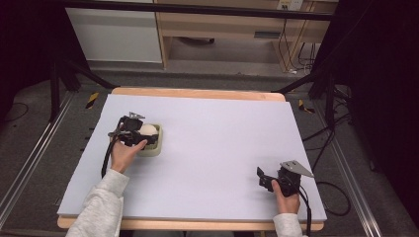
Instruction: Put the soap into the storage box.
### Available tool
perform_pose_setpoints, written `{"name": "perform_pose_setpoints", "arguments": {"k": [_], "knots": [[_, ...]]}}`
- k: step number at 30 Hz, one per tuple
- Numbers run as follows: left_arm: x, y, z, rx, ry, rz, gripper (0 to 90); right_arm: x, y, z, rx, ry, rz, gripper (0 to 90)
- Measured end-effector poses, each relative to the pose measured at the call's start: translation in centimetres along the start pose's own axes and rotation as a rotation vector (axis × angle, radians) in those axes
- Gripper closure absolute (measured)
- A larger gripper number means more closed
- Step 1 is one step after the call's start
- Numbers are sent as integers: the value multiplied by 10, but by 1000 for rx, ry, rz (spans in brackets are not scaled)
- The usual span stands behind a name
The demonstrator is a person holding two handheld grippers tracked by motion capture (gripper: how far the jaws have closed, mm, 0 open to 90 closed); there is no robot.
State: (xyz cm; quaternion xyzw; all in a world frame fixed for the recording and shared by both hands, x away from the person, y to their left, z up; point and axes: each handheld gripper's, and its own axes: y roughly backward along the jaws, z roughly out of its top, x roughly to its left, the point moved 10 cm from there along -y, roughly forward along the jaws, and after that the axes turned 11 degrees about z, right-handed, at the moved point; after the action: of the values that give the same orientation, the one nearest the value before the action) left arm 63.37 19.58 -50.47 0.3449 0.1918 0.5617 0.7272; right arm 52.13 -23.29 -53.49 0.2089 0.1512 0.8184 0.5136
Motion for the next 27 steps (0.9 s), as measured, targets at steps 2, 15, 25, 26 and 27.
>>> {"name": "perform_pose_setpoints", "arguments": {"k": [2,15,25,26,27], "knots": [[1,-2,-1,4,5,1,239,0,0,0,0,0,0,40],[1,-7,-7,27,-8,3,239,0,0,0,0,0,-1,39],[-3,-10,-9,37,-15,5,239,0,0,0,0,1,-2,40],[-3,-11,-10,39,-16,5,239,0,0,0,0,1,-2,40],[-3,-11,-10,41,-18,5,239,0,0,0,0,0,-2,40]]}}
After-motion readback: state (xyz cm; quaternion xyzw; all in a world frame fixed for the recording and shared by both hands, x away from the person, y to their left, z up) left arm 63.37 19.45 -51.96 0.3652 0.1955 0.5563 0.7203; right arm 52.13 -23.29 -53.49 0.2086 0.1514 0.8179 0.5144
